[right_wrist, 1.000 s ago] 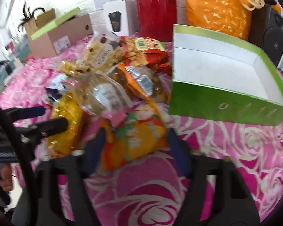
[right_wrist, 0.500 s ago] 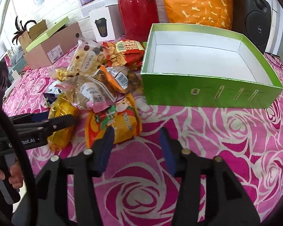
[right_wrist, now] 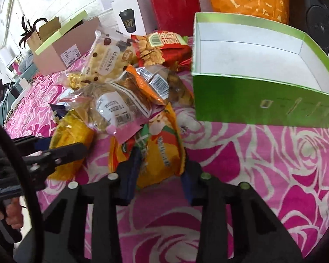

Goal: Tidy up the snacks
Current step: 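Carry both packs into the green box and open both grippers to release them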

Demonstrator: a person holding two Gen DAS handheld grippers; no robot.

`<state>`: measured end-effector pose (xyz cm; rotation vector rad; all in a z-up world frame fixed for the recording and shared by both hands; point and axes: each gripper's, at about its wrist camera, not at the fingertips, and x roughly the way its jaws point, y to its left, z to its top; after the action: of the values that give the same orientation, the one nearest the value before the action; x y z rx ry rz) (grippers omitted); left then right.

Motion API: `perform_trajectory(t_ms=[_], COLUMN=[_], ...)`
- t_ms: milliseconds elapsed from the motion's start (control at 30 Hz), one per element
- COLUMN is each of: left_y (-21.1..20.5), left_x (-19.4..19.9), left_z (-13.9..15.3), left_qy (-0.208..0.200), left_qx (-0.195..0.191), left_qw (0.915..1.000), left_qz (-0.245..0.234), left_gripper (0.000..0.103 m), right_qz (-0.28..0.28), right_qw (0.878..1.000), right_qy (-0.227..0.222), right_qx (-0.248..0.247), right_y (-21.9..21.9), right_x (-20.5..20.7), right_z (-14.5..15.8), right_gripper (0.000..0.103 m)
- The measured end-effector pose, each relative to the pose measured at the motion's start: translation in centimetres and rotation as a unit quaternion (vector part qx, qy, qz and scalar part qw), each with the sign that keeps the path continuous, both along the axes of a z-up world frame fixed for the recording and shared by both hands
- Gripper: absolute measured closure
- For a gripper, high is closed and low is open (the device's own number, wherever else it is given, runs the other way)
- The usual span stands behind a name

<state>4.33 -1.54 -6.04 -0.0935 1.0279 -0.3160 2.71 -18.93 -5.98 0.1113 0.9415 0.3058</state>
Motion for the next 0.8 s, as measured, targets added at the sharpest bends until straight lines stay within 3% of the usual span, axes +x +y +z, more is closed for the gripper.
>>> perform_trajectory(t_ms=[233, 533, 800], left_y=[0.5, 0.4, -4.9], left_x=[0.0, -0.4, 3.8], left_z=[1.4, 9.7, 14.9], left_qy=[-0.008, -0.112, -0.166], left_qx=[-0.018, -0.012, -0.015], left_qw=[0.9996, 0.9936, 0.9843], left_qz=[0.019, -0.001, -0.06], left_gripper=[0.063, 0.063, 0.063], right_qz=[-0.022, -0.043, -0.097], right_qw=[0.999, 0.994, 0.983], right_qy=[-0.033, -0.104, -0.155], right_qx=[-0.003, 0.008, -0.001], right_y=[-2.2, -4.1, -8.0], right_x=[-2.8, -3.3, -1.5], right_z=[2.9, 8.4, 12.1], right_gripper=[0.084, 0.085, 0.085])
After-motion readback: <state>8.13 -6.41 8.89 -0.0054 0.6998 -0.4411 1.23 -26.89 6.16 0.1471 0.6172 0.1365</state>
